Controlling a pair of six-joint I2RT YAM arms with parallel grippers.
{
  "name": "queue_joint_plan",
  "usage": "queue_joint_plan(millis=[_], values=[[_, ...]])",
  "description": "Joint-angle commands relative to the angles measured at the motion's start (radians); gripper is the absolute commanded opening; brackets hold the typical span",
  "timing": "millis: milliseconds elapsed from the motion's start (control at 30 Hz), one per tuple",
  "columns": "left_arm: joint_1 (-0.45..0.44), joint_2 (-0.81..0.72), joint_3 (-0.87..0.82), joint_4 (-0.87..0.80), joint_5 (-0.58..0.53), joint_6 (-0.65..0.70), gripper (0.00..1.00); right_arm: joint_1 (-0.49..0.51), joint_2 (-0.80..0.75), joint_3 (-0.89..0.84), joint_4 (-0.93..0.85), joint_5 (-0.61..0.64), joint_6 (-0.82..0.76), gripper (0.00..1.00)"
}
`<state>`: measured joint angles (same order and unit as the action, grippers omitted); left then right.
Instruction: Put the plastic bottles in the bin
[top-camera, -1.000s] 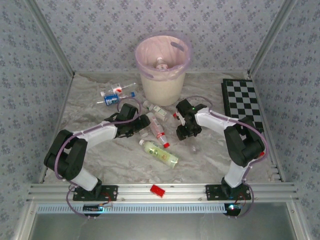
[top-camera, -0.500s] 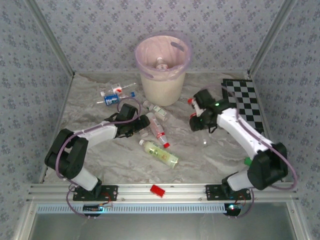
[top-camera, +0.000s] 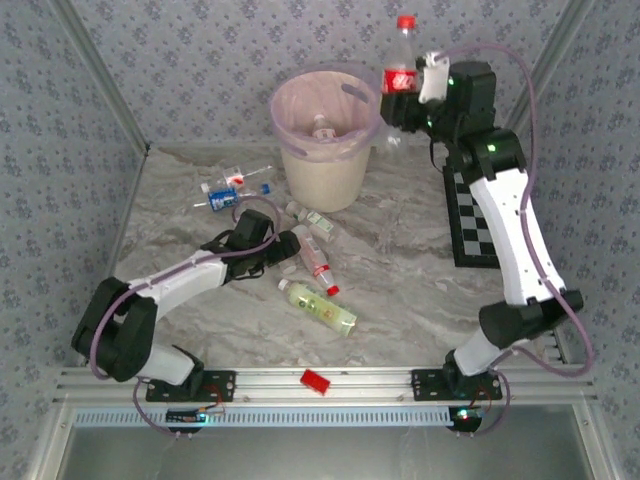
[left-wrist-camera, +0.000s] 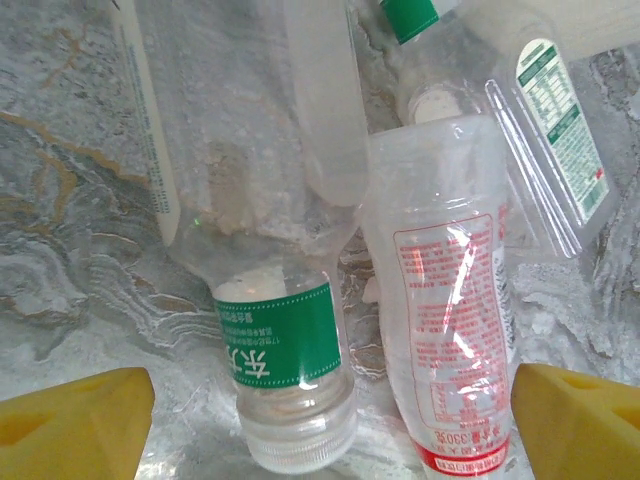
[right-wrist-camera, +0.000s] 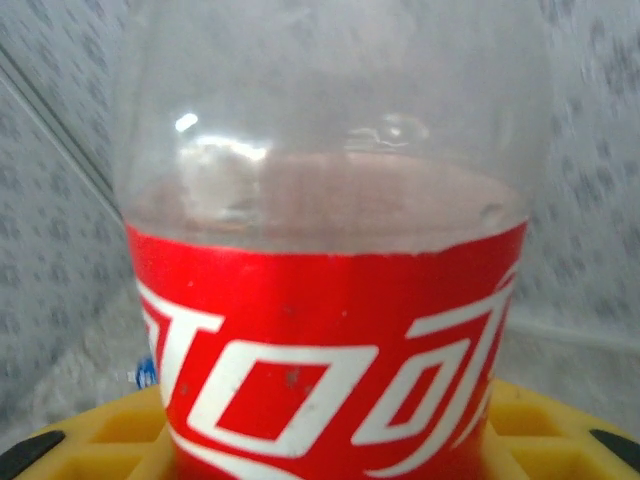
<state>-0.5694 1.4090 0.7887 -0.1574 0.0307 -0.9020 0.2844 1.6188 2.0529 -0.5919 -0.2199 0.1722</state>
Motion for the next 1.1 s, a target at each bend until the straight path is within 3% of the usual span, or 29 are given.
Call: queue_joint_plan(millis=[0,67,233,300,500,800,933,1067], values=[[-0.003,-0.047,-0.011,-0.021,-0.032,0.006,0.92,0.021,0.135,0.114,0.187,-0.048,0.014,0.32],[-0.006,-0.068,-0.017,-0.025,-0.038,0.003,0.92,0.056,0.235,0.221,0.184,-0.013,-0.015,0.30],[-0.016,-0.118,-0.016,-0.072,-0.071,0.023,0.92,0.106,0.614,0.779,-0.091,0.044,-0.089,0.30],[-0.016,-0.129,-0.010,-0.091,-0.077,0.037,0.93,0.109,0.694,0.885,-0.144,0.054,-0.098,0.29],[-0.018,-0.131,0.008,-0.116,-0.071,0.056,0.93,0.137,0.655,0.637,-0.058,0.074,-0.140,0.29],[-0.022,-0.153,-0.013,-0.131,-0.078,0.043,0.93,0.231,0.774,0.685,-0.174,0.254,-0.402,0.37],[-0.023,-0.163,-0.011,-0.147,-0.083,0.044,0.93,0.237,0.807,0.685,-0.185,0.258,-0.416,0.54],[-0.022,-0.168,-0.009,-0.159,-0.084,0.044,0.94,0.236,0.827,0.685,-0.194,0.242,-0.418,0.81]])
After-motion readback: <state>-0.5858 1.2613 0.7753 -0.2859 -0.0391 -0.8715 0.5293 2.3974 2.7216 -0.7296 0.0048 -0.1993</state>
